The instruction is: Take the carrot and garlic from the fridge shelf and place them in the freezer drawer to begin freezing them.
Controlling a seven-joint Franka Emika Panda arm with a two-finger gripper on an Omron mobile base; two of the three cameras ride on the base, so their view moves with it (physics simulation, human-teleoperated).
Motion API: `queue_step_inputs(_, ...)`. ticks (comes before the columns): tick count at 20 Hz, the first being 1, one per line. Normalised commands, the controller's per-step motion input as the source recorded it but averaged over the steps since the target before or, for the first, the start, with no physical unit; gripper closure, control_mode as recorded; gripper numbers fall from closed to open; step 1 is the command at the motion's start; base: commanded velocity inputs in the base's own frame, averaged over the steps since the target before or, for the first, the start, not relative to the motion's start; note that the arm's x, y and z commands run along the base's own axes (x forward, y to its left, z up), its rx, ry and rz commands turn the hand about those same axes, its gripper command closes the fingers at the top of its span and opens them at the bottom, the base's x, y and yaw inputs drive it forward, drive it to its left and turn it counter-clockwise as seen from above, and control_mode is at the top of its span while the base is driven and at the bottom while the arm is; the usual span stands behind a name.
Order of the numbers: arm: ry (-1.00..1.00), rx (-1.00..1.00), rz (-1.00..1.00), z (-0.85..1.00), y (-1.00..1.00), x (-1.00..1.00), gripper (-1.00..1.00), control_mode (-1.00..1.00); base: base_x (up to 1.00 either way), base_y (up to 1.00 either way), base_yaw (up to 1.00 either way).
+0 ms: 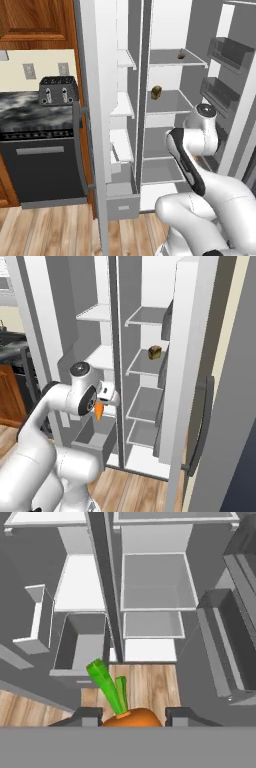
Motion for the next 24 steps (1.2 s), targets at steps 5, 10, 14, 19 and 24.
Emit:
queue_step_inputs(5,0.10,0.00,0.32,-0.55,0.00,0.79,1.00,-1.00,0.00,0.00,0.00)
queue_step_inputs(10,0.01,0.00,0.56,-0.57,0.00,0.35,1.00,-1.00,0.00,0.00,0.00)
queue_step_inputs(14,0.00,0.00,0.54,-0.60,0.18,0.01,1.00,-1.00,0.00,0.00,0.00)
queue_step_inputs(19,-0.01,0.00,0.41,-0.61,0.42,0.00,1.00,-1.00,0.00,0.00,0.00)
queue_step_inputs(24,0.00,0.00,0.19,-0.40,0.57,0.17,1.00,-1.00,0.00,0.00,0.00)
